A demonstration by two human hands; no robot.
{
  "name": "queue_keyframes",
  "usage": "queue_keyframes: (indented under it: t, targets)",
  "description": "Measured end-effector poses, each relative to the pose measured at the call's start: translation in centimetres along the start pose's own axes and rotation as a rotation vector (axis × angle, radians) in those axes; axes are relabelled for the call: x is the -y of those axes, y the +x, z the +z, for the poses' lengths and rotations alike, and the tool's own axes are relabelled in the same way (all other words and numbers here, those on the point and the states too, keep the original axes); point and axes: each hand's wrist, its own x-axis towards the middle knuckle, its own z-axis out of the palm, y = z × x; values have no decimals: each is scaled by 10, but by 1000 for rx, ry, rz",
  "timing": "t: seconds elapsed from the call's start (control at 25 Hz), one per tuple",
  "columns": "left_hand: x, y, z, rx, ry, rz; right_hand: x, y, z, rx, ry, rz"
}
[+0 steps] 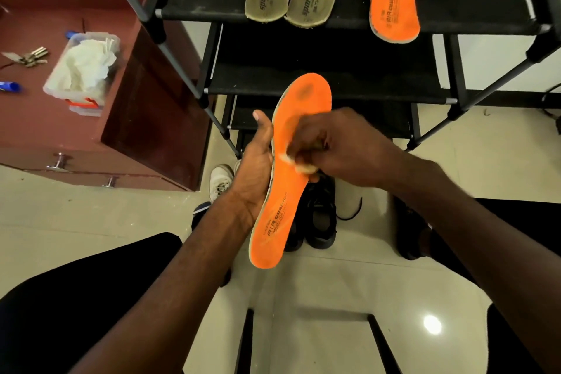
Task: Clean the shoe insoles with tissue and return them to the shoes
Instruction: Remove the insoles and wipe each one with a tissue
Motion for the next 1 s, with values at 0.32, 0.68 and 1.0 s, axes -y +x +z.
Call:
queue_keyframes:
  t: [0.32,0.68,1.0]
  targets:
    - [6,9,-13,-3,-167,-32,-6,4,2,-440,-9,90]
    - [-4,-2,1,-3,-132,44,8,-5,17,2,-43,-127]
    - [-6,4,-6,20,65,98,-2,0,6,-454,-64,37]
